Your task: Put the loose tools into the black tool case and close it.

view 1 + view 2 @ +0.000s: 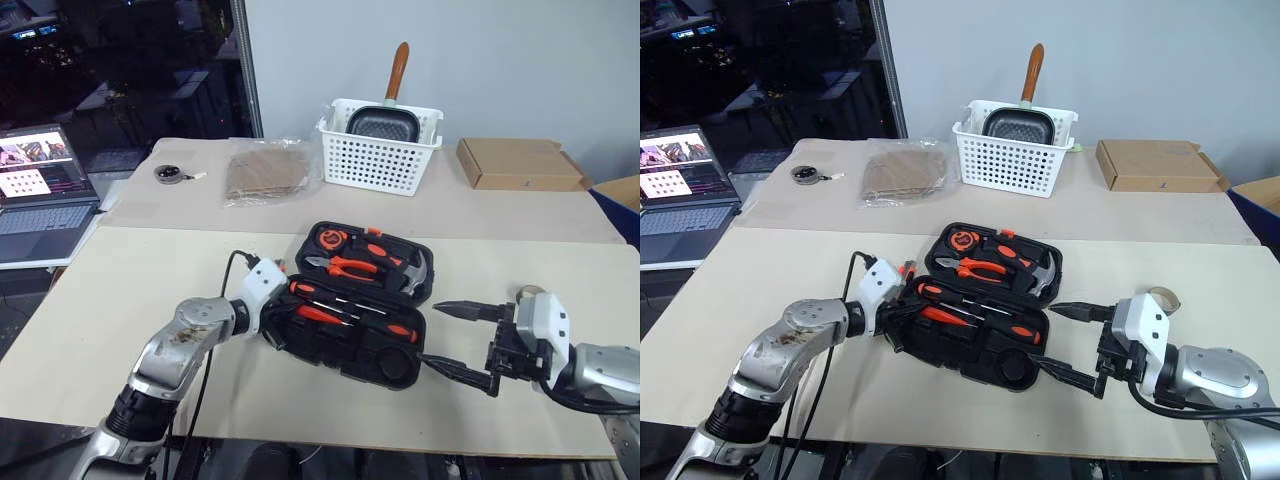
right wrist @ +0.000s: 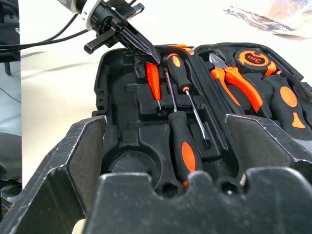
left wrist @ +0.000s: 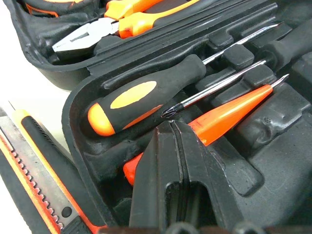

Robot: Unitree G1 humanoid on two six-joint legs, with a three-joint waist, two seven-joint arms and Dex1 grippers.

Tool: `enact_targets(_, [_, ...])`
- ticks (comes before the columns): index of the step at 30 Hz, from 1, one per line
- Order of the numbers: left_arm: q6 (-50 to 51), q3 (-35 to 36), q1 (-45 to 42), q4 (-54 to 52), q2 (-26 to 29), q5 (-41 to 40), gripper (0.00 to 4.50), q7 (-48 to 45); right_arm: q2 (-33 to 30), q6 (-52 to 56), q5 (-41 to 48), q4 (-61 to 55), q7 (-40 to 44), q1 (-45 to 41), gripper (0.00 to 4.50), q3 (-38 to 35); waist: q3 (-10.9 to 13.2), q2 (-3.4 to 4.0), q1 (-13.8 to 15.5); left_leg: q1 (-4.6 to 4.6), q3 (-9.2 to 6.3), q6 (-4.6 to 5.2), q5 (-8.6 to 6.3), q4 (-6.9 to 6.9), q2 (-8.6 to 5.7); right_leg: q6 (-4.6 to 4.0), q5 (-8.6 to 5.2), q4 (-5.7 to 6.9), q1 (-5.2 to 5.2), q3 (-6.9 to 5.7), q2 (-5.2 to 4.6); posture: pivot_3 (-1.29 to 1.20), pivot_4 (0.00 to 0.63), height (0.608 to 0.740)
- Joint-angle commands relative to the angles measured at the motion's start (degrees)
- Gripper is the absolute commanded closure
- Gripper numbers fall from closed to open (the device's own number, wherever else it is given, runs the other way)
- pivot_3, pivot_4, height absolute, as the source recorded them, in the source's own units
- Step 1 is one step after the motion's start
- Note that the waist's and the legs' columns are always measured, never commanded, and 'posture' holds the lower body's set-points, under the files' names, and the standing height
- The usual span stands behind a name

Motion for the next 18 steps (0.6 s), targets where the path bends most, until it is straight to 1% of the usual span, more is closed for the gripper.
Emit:
enact_targets(1, [-1.6, 0.5, 2.7, -0.8, -0.8, -2.5, 4.47, -1.5, 0.1, -1.2, 0.9, -1.4, 0.4, 0.4, 0.00, -1.3, 0.0, 0.01, 0.0, -0.01, 0.00, 0.01, -0.01, 0.00, 0.00, 0.00, 0.00, -0.02, 0.00, 0.01, -0.03, 0.00, 0.150, 0.740])
enact_targets(6, [-7.5, 4.8, 2.5, -3.7, -3.2, -5.7, 4.47, -1.6, 0.4, -1.3, 0.7, -1.6, 0.2, 0.6, 0.00, -1.1, 0.0, -0.04, 0.0, -0.08, -0.04, 0.03, -0.02, 0.00, 0.02, -0.02, 0.01, -0.01, -0.08, 0.00, -0.06, 0.00, 0.150, 0.740])
enact_targets(9, [-7.6, 5.3, 1.3, -4.0, -3.8, -7.4, 4.47, -2.2, 0.4, -1.4, 0.7, -1.4, 0.3, 0.5, 0.00, -1.0, 0.1, -0.16, 0.0, -0.09, -0.07, 0.02, -0.02, 0.00, 0.04, -0.04, 0.02, -0.01, -0.09, -0.02, -0.05, 0.00, 0.150, 0.740])
enact_targets(18, [-6.3, 2.0, 1.5, -2.6, 0.7, -7.5, 4.47, -6.7, 0.5, -2.3, 0.5, -1.0, 1.2, 1.5, 0.00, -1.6, 0.2, -0.24, -0.2, -0.12, -0.05, 0.03, -0.02, 0.00, 0.03, -0.03, 0.01, -0.02, -0.12, -0.03, 0.01, 0.00, 0.150, 0.740])
